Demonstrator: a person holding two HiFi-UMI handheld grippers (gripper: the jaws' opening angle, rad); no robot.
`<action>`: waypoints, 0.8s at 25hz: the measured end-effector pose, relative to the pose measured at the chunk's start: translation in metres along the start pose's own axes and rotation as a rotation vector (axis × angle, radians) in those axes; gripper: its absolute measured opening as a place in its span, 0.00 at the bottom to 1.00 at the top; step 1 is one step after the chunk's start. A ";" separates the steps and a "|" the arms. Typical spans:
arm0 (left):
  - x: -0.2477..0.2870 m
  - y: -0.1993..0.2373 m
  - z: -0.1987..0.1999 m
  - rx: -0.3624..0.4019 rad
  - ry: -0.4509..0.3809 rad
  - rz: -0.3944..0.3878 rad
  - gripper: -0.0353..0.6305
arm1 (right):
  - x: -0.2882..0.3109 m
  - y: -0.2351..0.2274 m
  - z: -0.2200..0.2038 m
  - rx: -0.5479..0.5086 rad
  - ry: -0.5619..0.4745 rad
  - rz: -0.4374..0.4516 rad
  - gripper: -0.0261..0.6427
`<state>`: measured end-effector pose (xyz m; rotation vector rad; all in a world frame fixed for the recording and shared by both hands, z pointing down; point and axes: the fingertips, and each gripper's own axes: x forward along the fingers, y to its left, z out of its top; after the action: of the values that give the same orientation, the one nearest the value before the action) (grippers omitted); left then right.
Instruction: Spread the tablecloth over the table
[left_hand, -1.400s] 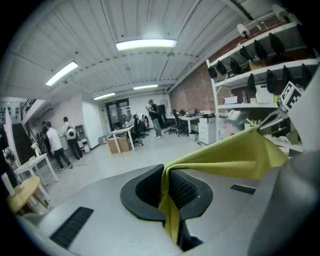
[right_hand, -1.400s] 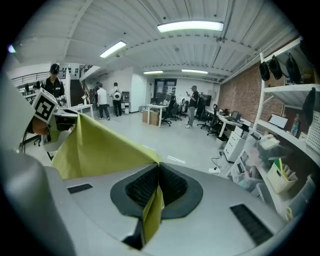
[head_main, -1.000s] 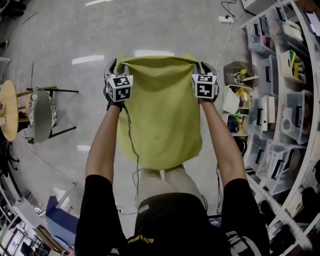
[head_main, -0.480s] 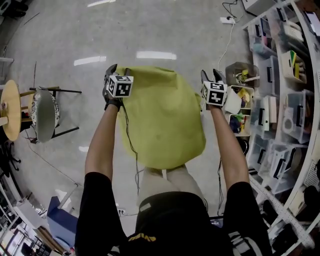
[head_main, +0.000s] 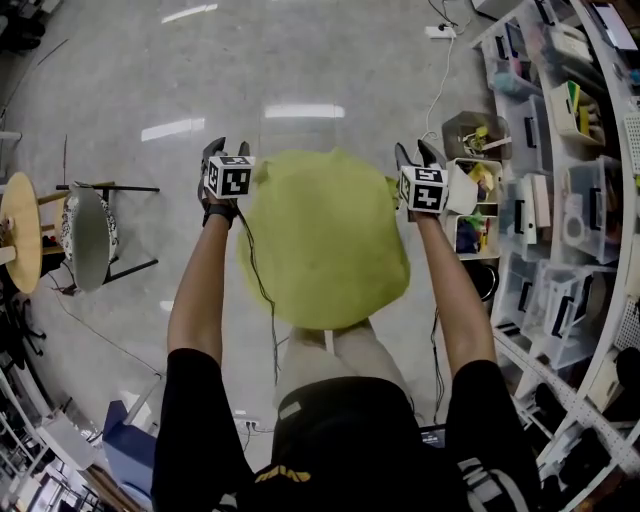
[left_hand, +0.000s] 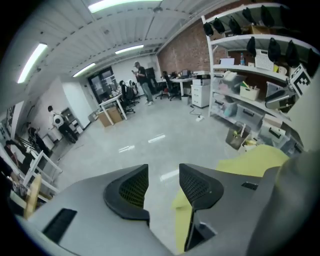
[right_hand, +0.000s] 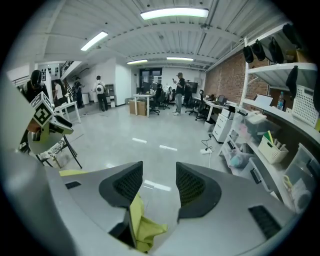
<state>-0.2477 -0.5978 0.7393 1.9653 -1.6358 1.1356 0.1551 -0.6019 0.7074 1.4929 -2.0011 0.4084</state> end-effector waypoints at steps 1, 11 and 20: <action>-0.005 -0.001 0.000 -0.023 -0.017 -0.007 0.36 | -0.003 -0.002 -0.002 0.002 -0.002 0.000 0.34; -0.120 -0.061 -0.047 -0.180 -0.208 -0.145 0.32 | -0.078 -0.009 -0.134 -0.001 0.148 0.156 0.23; -0.180 -0.103 -0.147 -0.301 -0.147 -0.169 0.32 | -0.106 0.034 -0.249 -0.092 0.337 0.296 0.17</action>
<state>-0.2066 -0.3477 0.7183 1.9799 -1.5690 0.6534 0.2133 -0.3683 0.8363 0.9964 -1.9383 0.6355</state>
